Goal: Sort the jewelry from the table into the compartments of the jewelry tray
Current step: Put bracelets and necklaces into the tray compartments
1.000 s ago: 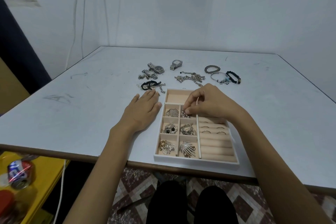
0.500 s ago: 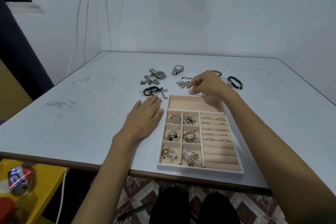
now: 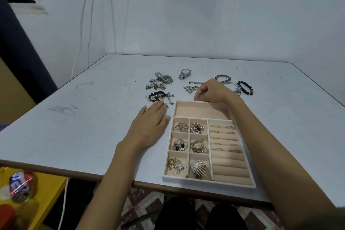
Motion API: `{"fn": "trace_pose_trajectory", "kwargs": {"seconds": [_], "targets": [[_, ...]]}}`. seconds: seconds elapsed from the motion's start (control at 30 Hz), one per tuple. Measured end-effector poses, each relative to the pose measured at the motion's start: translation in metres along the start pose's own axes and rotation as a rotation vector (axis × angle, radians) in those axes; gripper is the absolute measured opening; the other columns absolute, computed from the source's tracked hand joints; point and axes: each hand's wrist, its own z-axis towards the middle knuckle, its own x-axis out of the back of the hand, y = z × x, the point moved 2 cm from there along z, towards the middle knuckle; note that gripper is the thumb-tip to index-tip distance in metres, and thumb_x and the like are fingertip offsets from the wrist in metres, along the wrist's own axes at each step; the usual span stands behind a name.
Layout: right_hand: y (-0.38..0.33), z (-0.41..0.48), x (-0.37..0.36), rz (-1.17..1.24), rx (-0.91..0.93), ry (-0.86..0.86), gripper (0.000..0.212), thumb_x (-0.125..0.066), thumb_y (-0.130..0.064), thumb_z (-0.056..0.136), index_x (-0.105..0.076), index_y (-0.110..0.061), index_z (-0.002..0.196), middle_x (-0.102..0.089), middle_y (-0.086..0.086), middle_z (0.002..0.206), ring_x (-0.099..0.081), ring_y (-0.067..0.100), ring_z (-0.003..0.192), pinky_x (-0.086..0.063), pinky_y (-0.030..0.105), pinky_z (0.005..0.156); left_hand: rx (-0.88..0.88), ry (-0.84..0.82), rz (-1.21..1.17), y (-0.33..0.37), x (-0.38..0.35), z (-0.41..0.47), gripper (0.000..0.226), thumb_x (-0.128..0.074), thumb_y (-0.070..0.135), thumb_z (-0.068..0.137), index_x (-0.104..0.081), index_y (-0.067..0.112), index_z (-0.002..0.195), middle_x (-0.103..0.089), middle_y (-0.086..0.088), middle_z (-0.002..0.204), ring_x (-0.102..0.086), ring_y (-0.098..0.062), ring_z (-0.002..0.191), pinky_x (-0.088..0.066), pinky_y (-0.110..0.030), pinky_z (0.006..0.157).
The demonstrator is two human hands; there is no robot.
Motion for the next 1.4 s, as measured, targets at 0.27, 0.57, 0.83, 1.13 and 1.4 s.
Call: {"fn": "trace_pose_trajectory", "kwargs": {"seconds": [0.27,0.57,0.83,1.13,1.4], "targets": [[0.008,-0.007,-0.005,0.24,0.044,0.089,0.021,-0.073,0.008,0.075,-0.063,-0.01,0.068,-0.056,0.012,0.069,-0.052,0.008,0.056,-0.042,0.012,0.055,-0.002,0.074,-0.098,-0.002,0.003,0.005,0.047,-0.038,0.033,0.101,-0.039,0.015,0.143,-0.028,0.0,0.155,-0.024,-0.015,0.143,-0.014,-0.034,0.118],[0.007,-0.016,0.001,0.481,0.0,0.126,0.021,-0.077,0.01,0.068,-0.062,0.001,0.078,-0.047,0.01,0.061,-0.036,0.008,0.039,-0.033,0.011,0.037,0.214,0.388,-0.071,-0.012,0.03,0.05,0.035,-0.045,0.021,0.095,-0.057,0.021,0.128,-0.055,-0.004,0.127,-0.044,-0.026,0.121,-0.04,-0.036,0.082],[0.0,-0.022,0.002,0.422,0.041,0.137,0.019,-0.078,0.007,0.069,-0.063,-0.003,0.075,-0.049,0.016,0.069,-0.037,0.004,0.036,-0.034,0.013,0.039,0.258,0.366,-0.029,-0.023,0.024,0.075,0.02,-0.051,0.028,0.095,-0.067,0.026,0.106,-0.061,-0.001,0.109,-0.053,-0.026,0.11,-0.036,-0.032,0.073],[-0.002,-0.023,0.001,0.436,0.062,0.148,0.019,-0.077,0.008,0.069,-0.063,-0.001,0.076,-0.049,0.015,0.068,-0.039,0.002,0.036,-0.033,0.014,0.04,0.247,0.628,-0.517,-0.026,0.043,0.062,0.015,-0.056,0.033,0.092,-0.068,0.025,0.097,-0.067,0.008,0.088,-0.062,-0.011,0.086,-0.048,-0.032,0.078],[-0.01,-0.031,0.004,0.472,0.065,0.223,0.015,-0.075,0.01,0.071,-0.065,0.008,0.082,-0.05,0.017,0.071,-0.045,0.001,0.036,-0.034,0.012,0.037,0.021,0.593,-1.026,0.006,0.045,0.03,0.013,-0.062,0.013,0.09,-0.069,0.011,0.102,-0.07,0.004,0.085,-0.063,0.003,0.075,-0.047,-0.012,0.071]]}}
